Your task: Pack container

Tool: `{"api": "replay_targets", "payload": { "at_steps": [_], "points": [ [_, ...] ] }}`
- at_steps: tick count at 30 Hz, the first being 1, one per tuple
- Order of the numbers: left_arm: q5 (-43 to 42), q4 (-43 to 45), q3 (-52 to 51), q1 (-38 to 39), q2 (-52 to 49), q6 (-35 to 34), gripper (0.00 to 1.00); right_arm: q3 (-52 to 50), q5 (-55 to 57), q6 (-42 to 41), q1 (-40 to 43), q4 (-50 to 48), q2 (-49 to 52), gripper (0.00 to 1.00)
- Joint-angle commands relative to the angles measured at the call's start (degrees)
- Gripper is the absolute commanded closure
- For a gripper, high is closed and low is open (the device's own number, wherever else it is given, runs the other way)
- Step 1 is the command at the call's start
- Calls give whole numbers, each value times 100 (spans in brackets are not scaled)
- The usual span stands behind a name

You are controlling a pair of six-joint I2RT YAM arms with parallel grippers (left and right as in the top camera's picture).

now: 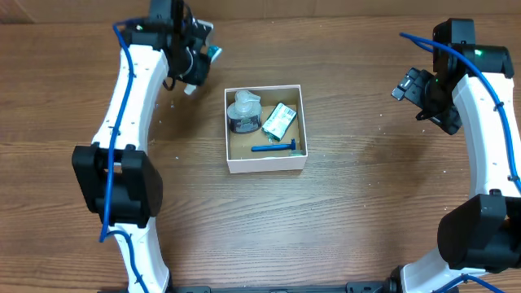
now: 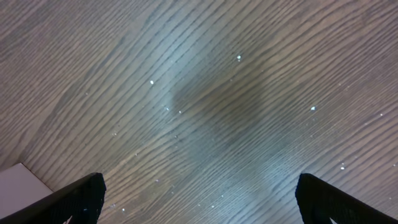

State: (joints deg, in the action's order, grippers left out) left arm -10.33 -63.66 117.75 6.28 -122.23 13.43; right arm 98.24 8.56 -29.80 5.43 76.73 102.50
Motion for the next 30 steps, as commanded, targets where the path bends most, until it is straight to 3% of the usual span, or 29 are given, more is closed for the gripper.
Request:
{"api": "replay_targets", "payload": {
  "at_steps": [1, 5, 9, 11, 15, 18, 23, 26, 29, 30],
  "points": [
    [-404, -929, 1276, 22, 48, 184, 93, 28, 83, -46, -20, -15, -15, 0],
    [-2065, -2092, 2070, 44, 50, 1270, 92, 28, 83, -46, -20, -15, -15, 0],
    [-2791, -2942, 2127, 203, 48, 2164, 92, 28, 83, -46, -20, -15, -15, 0],
    [-2828, -3316, 2127, 380, 48, 2546, 92, 28, 83, -46, -20, -15, -15, 0],
    [-2586, -3316, 2111, 911, 48, 2588, 92, 28, 85, -46, -20, -15, -15, 0],
    [-2046, -3314, 1998, 1270, 42, 2673, 85, 28, 83, -46, -20, -15, -15, 0],
    [-1779, -3289, 1921, 1279, -13, 2667, 83, 28, 83, -46, -20, -15, -15, 0],
    [-1777, -3228, 1921, 1270, -13, 2664, 67, 28, 83, -46, -20, -15, -15, 0],
    [-1777, -3230, 1926, 1292, 11, 2500, 62, 28, 83, -46, -20, -15, -15, 0],
    [-1773, -3252, 1945, 1290, 55, 2361, 53, 28, 83, -46, -20, -15, -15, 0]
  ]
}}
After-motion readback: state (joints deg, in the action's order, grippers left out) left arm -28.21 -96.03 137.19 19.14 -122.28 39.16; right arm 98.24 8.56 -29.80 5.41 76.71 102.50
